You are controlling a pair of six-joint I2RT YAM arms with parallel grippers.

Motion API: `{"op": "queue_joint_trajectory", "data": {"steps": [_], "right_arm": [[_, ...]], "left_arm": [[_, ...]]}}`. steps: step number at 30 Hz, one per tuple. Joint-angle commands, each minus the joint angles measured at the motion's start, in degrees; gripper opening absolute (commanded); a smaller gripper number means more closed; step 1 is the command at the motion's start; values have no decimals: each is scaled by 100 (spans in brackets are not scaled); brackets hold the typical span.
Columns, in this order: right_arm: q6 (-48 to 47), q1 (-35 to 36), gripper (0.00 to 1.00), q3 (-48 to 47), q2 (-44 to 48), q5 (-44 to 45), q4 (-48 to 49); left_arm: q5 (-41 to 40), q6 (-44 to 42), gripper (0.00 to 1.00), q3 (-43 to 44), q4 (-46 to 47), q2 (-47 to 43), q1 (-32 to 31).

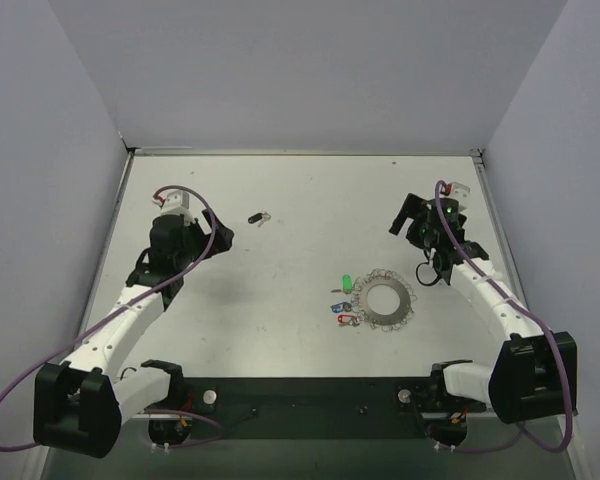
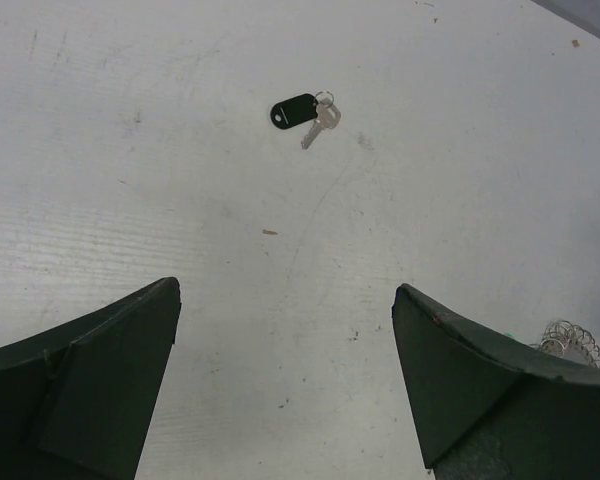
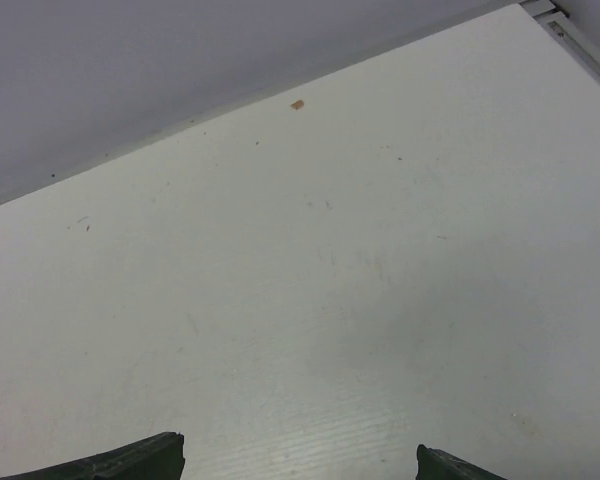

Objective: Put the keys on the keyring

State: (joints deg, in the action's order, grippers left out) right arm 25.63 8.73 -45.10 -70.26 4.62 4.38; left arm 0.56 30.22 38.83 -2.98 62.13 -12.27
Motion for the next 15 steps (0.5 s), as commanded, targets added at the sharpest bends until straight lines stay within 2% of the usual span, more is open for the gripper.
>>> {"op": "queue_joint_trajectory", "data": {"steps": [1,4,8,10,15], "right_arm": [[91,155,100,-78,302,-365,-359],[57,348,100,-130,267,-427,-421],[-23,507,91,-244,136,-778,-815],[-101,585,91,-262,109,-901,-939],[-216,743,84,-271,74,-1095,-1273]], "left_arm": [[287,-148,97,-129,579,-341,23],[278,-95,97,-122,606,-377,32],[339,-95,97,-34,536,-307,23],[515,-121,97,2,553,-272,-12],[577,-227,97,116,527,-193,-380]]}}
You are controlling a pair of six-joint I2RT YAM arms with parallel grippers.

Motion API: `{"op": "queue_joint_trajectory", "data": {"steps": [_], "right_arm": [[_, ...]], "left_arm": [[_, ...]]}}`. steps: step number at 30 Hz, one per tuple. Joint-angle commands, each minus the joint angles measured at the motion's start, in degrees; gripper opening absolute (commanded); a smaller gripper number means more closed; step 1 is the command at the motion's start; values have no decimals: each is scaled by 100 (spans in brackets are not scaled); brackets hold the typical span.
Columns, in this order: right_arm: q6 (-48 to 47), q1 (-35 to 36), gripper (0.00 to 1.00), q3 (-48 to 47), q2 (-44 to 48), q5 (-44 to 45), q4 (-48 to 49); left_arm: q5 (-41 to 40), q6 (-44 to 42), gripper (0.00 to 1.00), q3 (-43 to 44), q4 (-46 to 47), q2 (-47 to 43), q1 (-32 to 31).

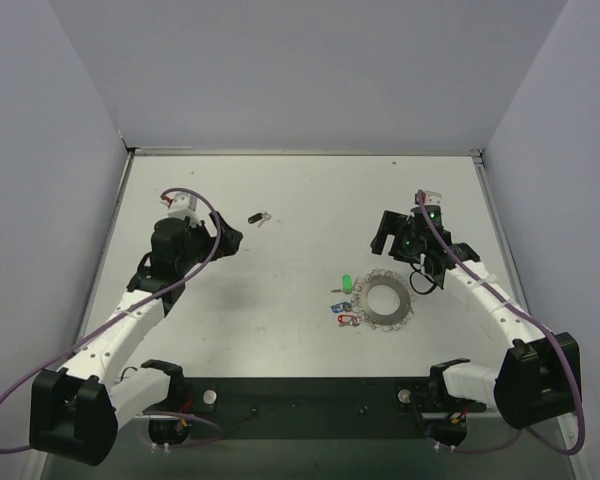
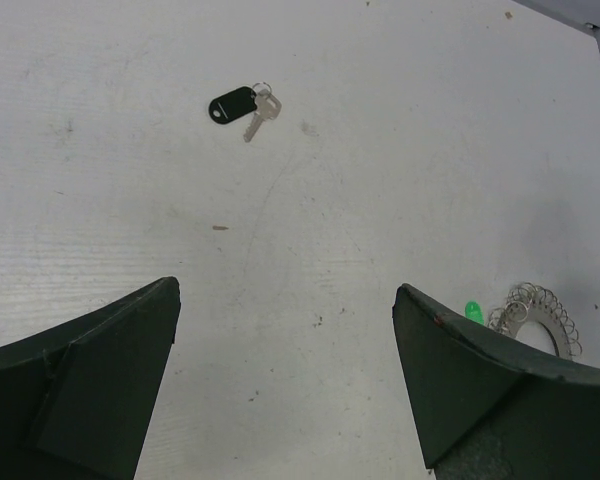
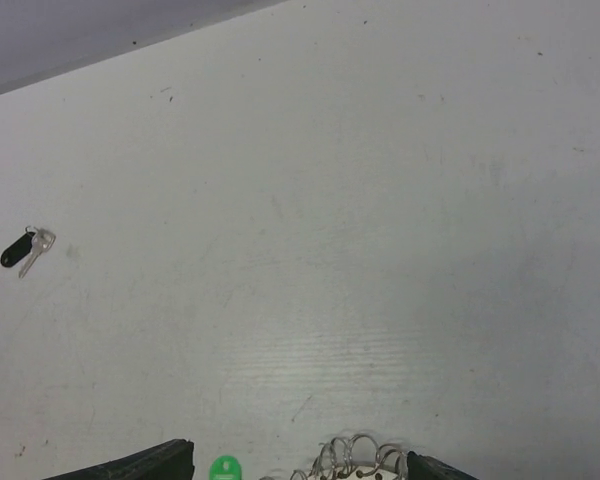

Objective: Put the keys on the keyring

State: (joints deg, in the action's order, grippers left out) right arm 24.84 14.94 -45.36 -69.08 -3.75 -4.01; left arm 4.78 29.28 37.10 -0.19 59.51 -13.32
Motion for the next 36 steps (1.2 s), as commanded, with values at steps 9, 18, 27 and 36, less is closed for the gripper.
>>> {"op": "queue_joint_trajectory", "data": {"steps": [9,18,27,36], "right_arm": [[-260,264,82,-289,17,-328,-724],[-357,387,100,-254,96,-328,-777],[-278,431,97,-174,-105,-442,-733],[-304,563,82,-306,-466,-671,-742]], "left_arm": [[-644,-186,97,1237,-227,1193,-1654],[-486,-89,97,1573,-158,1749,-2060],[-750,-387,97,1247,-69,1230,-2034],[-777,-344,98,1177,-61,1160,-1902]]}}
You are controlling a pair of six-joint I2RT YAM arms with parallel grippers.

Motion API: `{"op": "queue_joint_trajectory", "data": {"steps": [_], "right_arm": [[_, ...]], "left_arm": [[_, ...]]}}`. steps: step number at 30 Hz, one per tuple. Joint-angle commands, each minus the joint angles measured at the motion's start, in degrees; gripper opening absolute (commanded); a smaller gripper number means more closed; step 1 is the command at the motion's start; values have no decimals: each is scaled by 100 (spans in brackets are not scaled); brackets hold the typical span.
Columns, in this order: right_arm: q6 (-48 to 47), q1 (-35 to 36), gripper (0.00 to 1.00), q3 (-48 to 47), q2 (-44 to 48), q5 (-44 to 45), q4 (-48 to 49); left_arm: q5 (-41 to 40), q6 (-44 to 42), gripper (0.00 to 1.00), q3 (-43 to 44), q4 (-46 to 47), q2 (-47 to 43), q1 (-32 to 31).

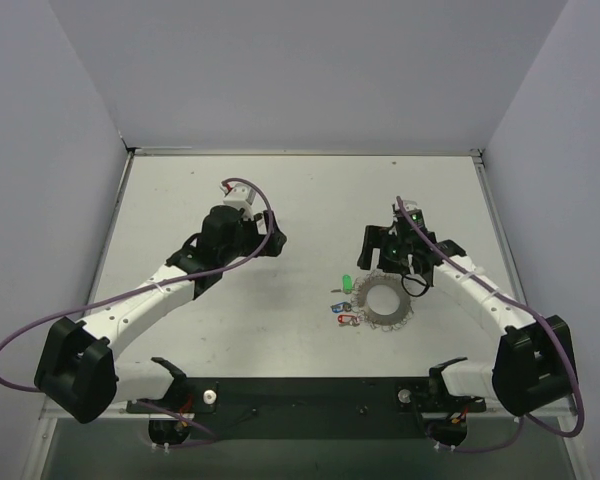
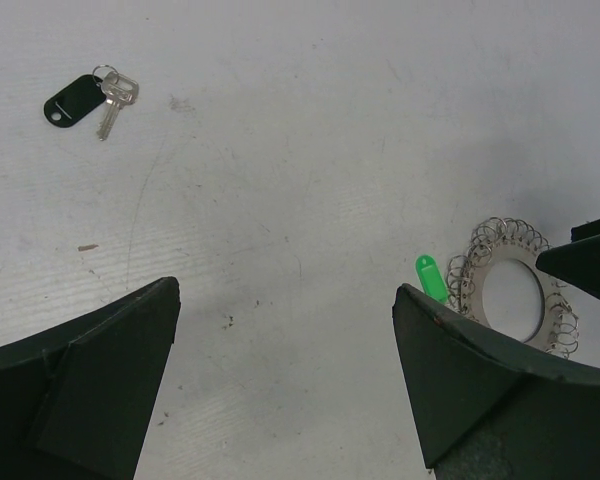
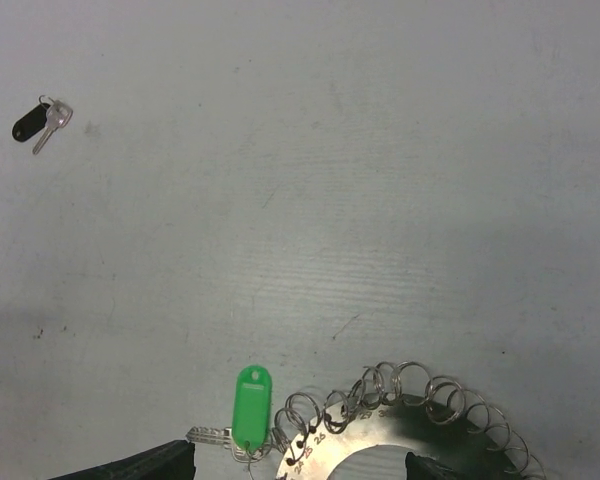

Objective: Put the keys on the keyring

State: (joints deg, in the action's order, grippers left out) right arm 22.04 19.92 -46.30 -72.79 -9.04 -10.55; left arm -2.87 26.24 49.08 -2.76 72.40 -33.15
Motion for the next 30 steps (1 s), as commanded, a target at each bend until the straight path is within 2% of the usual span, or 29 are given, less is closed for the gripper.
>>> {"op": "queue_joint_trajectory", "data": {"steps": [1,11,16,30], "right_arm": [[-25,82,79,-212,-147,-151,-88],[107,152,65,-318,-551,-168,-88],[160,161,52,-327,-701,-116,-88],[318,144,37,-502,-1281,42,-114]], "left_arm": [[32,-23,97,-47,389,-130,80],[120,-57,97,-100,399,-95,107],[208,-31,97,-83,426,-24,177],[156,4,98,-223,338,-95,203]]}}
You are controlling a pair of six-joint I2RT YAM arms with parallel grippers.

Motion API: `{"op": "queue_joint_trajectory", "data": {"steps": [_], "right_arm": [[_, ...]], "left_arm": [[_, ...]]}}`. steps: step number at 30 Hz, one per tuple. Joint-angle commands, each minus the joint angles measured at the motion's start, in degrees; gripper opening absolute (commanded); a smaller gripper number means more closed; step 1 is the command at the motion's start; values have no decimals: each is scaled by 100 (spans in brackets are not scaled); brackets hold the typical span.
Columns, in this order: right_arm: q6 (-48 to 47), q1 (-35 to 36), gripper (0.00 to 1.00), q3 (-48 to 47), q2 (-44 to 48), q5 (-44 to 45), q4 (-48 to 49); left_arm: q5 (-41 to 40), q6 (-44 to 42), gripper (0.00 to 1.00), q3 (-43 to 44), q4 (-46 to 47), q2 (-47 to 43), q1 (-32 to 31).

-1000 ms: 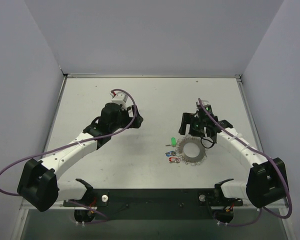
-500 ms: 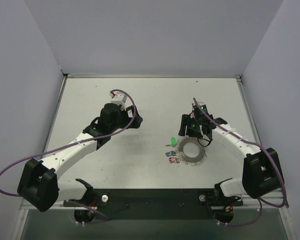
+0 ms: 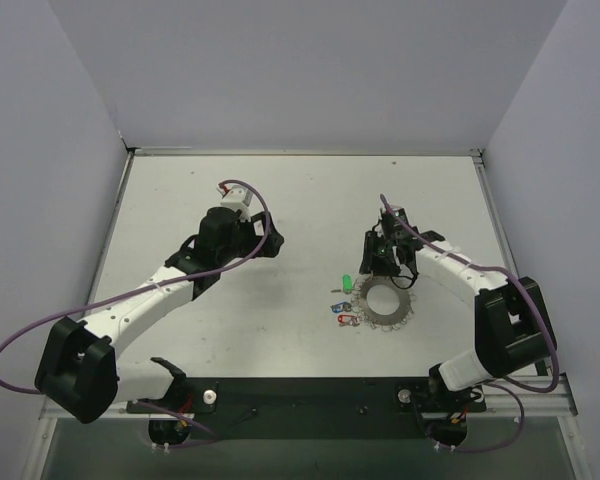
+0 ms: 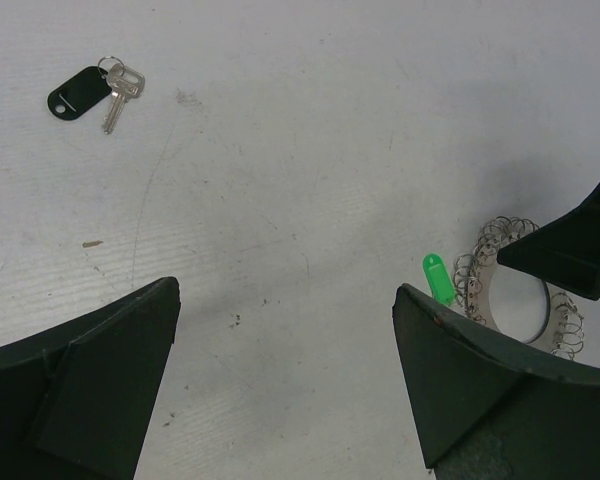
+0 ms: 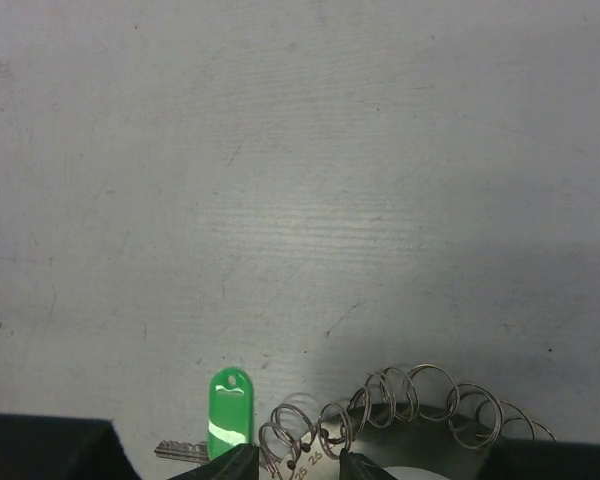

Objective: Put the keys on the keyring

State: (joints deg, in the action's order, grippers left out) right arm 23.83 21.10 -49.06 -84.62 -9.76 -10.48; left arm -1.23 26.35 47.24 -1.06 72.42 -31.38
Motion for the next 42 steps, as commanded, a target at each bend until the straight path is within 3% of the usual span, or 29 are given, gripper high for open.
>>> {"op": "queue_joint_trajectory", "data": {"steps": [1,26,30,38,42], "right_arm": [[156,25,37,-236,-107,123,-130],[165,25,30,-412,-740,335,-358],[183,25,25,-403,-775,273,-332],[104,34,6,-446,-626,88,-367],[-28,87,3,-622,-530,0,-481]], "left_arm": [[-17,-16,97,-40,168,-97,35],[-79,-68,97,13,132,70,26],[-70,-60,97,39,115,97,26],[-87,-69,97,48,115,123,26],[-96,-60,97,-13,123,97,26]]}}
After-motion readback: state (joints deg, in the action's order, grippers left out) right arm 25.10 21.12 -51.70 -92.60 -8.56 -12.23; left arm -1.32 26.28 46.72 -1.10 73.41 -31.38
